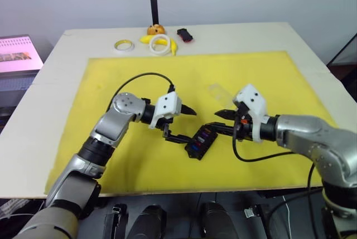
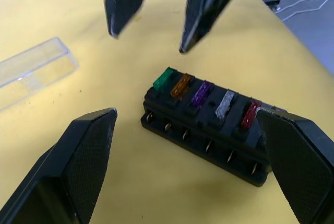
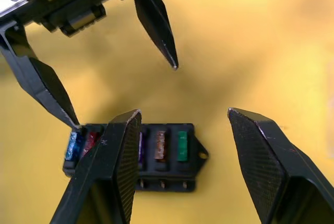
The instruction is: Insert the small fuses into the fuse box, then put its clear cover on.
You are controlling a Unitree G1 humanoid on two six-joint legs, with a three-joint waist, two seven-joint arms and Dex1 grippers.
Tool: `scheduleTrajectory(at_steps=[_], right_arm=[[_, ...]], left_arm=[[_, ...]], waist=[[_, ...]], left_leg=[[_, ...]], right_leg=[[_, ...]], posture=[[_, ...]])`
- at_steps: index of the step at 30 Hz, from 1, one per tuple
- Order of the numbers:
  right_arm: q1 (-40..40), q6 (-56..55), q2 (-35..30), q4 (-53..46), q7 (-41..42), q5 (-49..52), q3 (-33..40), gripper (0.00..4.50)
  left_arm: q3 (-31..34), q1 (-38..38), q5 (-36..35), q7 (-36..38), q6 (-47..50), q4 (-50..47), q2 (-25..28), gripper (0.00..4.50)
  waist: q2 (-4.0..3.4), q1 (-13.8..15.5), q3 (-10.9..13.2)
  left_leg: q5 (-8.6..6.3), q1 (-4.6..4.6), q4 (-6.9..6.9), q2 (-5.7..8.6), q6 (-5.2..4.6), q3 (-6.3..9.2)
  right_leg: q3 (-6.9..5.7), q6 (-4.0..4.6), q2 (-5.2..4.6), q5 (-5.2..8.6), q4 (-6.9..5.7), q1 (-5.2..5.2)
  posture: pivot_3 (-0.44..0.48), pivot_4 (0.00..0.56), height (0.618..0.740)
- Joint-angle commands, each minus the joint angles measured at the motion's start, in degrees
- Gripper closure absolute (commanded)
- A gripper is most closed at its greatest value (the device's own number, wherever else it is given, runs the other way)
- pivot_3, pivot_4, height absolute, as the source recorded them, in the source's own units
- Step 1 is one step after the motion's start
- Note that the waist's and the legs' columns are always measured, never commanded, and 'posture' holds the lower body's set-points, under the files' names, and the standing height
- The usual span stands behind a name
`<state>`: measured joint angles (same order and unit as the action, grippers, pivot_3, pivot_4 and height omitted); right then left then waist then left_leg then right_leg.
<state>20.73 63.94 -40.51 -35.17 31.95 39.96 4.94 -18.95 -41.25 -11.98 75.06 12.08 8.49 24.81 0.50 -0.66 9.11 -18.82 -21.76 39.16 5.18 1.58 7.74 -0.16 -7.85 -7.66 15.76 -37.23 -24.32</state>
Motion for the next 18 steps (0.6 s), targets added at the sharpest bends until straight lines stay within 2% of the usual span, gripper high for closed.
scheduleTrajectory(at_steps=[1, 3, 9, 18], right_arm=[[-4.71, -11.97, 4.05, -0.27, 0.67, -2.63, 2.6, 3.47], [-6.88, -14.74, 5.89, 0.76, 0.47, -2.85, 3.18, 4.44], [-10.31, -18.88, 5.88, 2.9, 0.86, -6.67, -0.46, 4.48], [-10.81, -16.88, 3.91, 4.44, -0.15, -10.88, -5.35, 4.48]], left_arm=[[1.32, -1.02, -0.83, 0.71, -0.27, -0.69, 0.7, 0.0], [1.38, -1.28, -0.75, 0.79, -0.29, -0.38, 0.71, 0.0], [1.21, -1.66, -0.34, 0.82, -0.5, 0.17, 0.82, 0.0], [0.84, -2.34, 0.44, 0.53, -1.07, 1.33, 0.63, 0.0]], waist=[[0.0, -0.06, 0.0], [-0.01, -0.09, 0.0], [-0.01, -0.03, 0.0], [-0.01, -0.03, 0.0]], left_leg=[[0.0, 0.0, 0.0, 0.0, 0.0, -0.01], [0.0, 0.02, 0.01, 0.0, 0.0, -0.02], [0.0, 0.03, 0.0, 0.01, 0.0, -0.01], [0.0, 0.04, 0.01, 0.01, 0.0, -0.01]], right_leg=[[0.0, 0.0, 0.0, 0.0, -0.01, 0.0], [0.0, 0.0, 0.0, 0.0, -0.02, 0.0], [0.0, 0.0, 0.0, 0.0, -0.03, 0.01], [0.01, 0.0, 0.0, 0.0, -0.03, 0.02]], posture=[[0.0, 0.15, 0.74], [0.0, 0.15, 0.74], [0.0, 0.15, 0.74], [0.0, 0.15, 0.74]])
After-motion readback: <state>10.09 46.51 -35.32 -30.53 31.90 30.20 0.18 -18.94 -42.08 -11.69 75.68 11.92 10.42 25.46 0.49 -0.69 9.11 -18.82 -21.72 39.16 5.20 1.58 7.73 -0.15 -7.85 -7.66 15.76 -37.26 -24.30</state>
